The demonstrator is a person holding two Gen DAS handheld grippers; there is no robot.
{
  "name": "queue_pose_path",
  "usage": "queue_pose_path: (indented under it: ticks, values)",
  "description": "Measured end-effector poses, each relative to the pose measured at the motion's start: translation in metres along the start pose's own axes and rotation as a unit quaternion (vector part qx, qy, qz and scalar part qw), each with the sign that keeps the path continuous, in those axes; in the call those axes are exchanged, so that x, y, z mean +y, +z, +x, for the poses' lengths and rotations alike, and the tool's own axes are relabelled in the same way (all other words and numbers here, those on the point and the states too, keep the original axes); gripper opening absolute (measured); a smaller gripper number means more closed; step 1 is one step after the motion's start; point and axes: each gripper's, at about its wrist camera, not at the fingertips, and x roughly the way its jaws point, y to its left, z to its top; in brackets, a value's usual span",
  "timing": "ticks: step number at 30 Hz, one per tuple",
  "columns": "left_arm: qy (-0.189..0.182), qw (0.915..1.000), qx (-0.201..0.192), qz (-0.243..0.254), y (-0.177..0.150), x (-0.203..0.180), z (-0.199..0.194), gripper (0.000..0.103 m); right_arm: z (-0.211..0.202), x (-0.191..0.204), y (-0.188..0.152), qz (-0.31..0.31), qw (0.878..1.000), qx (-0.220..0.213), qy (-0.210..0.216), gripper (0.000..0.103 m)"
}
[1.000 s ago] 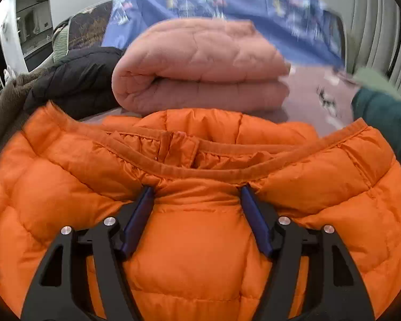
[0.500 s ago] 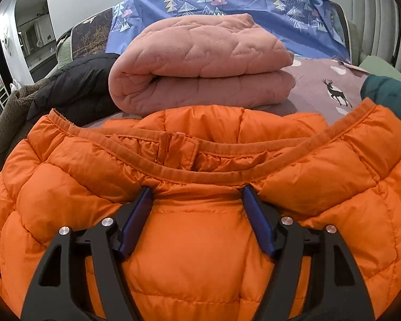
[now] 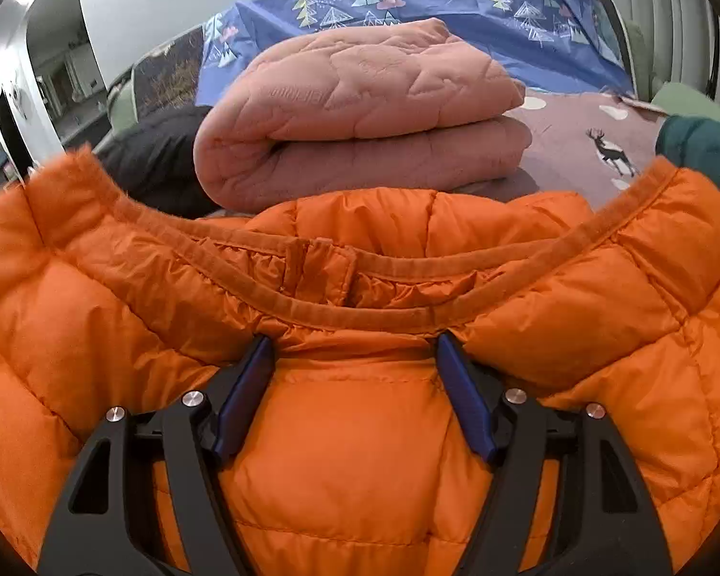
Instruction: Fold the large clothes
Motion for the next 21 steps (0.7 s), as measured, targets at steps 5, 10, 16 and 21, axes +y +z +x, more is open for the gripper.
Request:
queue_pose_path:
  ticks: [5, 10, 16, 21]
  values:
    - [-0.035, 0.9979, 0.01, 0.054, 0.022, -0.055, 0.023, 0.026, -0.003, -0.01, 0.0, 0.018, 0.999, -0.006, 0.031, 0.072]
    - [-0.028, 0.9945, 0.036, 0.094, 0.026, -0.1, 0.061, 0.026, -0.004, -0.011, 0.0, 0.023, 0.999, -0.007, 0.036, 0.072]
    - [0.006, 0.9868, 0.074, 0.144, 0.014, -0.13, 0.099, 0.028, -0.008, -0.015, 0.001, 0.031, 0.998, -0.008, 0.05, 0.072]
    - [0.044, 0.9851, 0.072, 0.15, 0.013, -0.133, 0.088, 0.028, -0.025, -0.02, 0.005, 0.044, 0.997, -0.002, 0.059, 0.071]
